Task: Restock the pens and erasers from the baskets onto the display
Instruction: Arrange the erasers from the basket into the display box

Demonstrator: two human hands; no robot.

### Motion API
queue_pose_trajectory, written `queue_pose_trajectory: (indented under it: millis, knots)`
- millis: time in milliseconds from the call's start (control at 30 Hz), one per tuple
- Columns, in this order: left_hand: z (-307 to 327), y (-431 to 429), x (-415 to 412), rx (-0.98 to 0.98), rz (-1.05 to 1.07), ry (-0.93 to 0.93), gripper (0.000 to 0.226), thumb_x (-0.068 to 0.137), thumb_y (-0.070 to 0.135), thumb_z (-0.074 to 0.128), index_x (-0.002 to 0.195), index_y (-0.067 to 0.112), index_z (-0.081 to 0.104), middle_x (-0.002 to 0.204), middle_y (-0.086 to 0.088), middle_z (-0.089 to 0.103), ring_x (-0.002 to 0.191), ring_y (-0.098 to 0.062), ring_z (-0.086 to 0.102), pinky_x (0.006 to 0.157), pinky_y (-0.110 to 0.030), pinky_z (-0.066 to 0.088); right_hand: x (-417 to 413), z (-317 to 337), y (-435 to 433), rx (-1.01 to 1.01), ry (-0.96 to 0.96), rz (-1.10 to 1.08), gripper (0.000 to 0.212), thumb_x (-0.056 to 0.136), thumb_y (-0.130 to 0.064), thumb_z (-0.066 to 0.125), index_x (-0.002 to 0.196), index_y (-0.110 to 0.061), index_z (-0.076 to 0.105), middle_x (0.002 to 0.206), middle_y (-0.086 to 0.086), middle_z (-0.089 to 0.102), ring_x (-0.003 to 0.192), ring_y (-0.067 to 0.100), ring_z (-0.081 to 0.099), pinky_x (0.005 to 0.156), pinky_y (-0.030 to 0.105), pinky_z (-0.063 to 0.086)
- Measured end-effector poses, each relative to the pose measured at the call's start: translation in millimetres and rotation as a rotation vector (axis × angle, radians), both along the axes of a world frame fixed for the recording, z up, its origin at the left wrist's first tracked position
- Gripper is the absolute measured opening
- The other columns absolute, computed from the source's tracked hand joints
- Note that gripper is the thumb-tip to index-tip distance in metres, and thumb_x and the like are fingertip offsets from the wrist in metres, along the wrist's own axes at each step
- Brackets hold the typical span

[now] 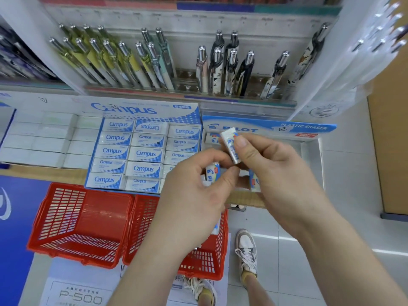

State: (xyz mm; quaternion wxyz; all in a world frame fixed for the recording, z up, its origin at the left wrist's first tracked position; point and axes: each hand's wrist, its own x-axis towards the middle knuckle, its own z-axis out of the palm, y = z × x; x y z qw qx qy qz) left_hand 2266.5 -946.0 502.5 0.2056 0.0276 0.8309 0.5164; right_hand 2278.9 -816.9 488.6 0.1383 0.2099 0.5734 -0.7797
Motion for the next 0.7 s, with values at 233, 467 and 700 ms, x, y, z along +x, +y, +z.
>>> queue_pose_trajectory:
  millis: [233, 467, 700]
  knots:
    - [-6, -21, -22, -0.402, 0.085, 0.185, 0.006, 0.083, 0.038, 0.063, 0.089, 0.039, 0.061, 0.068, 0.003, 0.063, 0.054, -0.011, 0.059, 0.059, -0.03, 0.049, -6, -14, 8, 0.667, 0.02, 0.212, 0.021, 0.097, -0.025, 0.053, 0.086, -0.017, 0.069, 0.062, -0.002, 0.057, 0.044, 0.006, 0.037, 0.045, 0.021, 0.031]
    - [-9, -16, -36, -0.69, -0.068, 0.164, 0.015, 0.087, 0.045, 0.057, 0.098, 0.034, 0.061, 0.066, 0.009, 0.052, 0.067, -0.011, 0.043, 0.056, -0.031, 0.028, -14, -15, 6, 0.811, -0.083, 0.232, 0.031, 0.087, -0.037, 0.067, 0.068, -0.012, 0.071, 0.074, 0.009, 0.068, 0.059, 0.021, 0.053, 0.052, 0.028, 0.038]
    - [-11, -15, -35, -0.687, -0.067, 0.154, 0.009, 0.087, 0.038, 0.057, 0.09, 0.029, 0.06, 0.064, 0.012, 0.043, 0.06, -0.004, 0.045, 0.051, -0.029, 0.028, -21, -21, 3, 0.887, -0.137, 0.165, 0.041, 0.087, -0.044, 0.064, 0.061, -0.013, 0.069, 0.061, 0.003, 0.066, 0.06, 0.018, 0.056, 0.056, 0.029, 0.041]
